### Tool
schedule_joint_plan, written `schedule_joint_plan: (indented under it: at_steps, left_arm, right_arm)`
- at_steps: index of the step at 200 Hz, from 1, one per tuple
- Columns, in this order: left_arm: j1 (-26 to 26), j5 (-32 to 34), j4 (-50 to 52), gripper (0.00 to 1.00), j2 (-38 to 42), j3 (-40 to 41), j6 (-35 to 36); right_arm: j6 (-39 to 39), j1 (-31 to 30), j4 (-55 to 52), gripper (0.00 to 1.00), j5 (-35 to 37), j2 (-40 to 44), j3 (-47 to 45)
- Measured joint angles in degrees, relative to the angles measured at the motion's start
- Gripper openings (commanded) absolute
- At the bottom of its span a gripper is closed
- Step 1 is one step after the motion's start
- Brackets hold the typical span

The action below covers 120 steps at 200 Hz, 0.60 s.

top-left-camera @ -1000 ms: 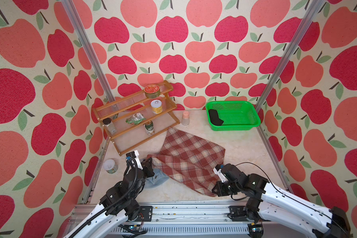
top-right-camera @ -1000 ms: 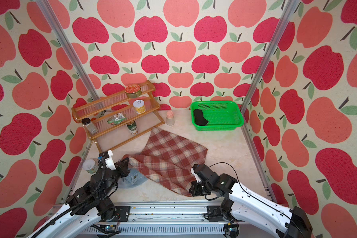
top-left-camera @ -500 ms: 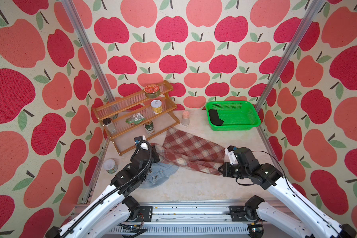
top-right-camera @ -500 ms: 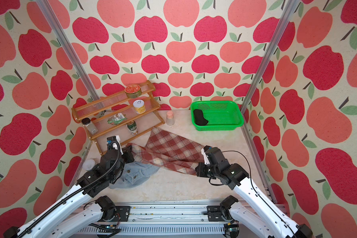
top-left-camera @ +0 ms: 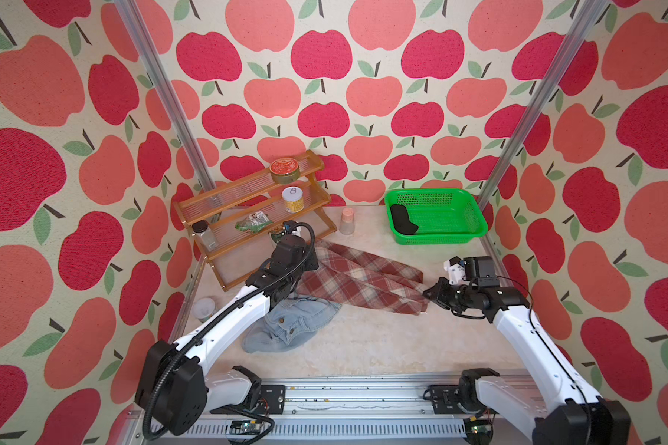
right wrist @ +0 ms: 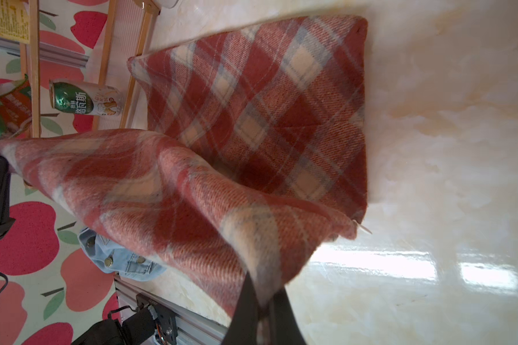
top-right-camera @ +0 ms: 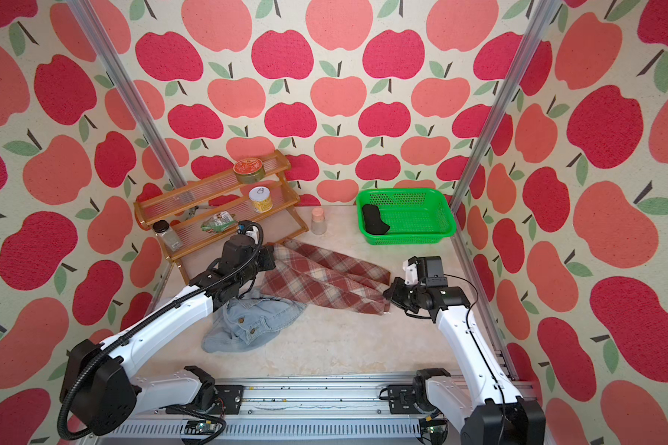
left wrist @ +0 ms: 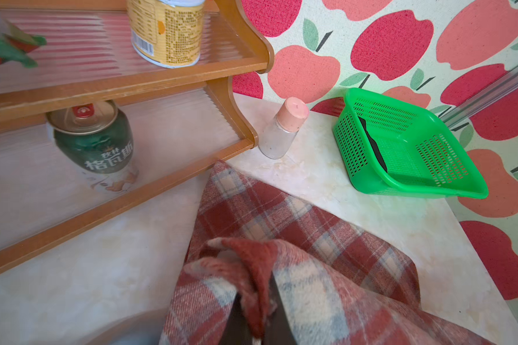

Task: Roll up the skirts
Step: Fold the skirt at the center of the board.

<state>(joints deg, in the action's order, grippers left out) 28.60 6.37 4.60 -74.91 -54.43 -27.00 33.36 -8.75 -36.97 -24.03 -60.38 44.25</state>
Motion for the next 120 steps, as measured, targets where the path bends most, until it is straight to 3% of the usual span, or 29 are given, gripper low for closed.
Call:
schedule_joint_plan:
  at_steps: [51, 120]
  left_arm:
    - [-2.1, -5.7, -1.2, 0.0, -11.4, -5.5, 0.9]
    - [-2.8, -4.5, -1.6, 0.0, -12.2, -5.8, 1.2]
  right_arm:
    - [0.1, 3.6, 7.3, 0.0, -3.8, -9.9, -1.8]
    - [0.0, 4.9, 12.6, 0.0, -5.7, -24.1, 4.8]
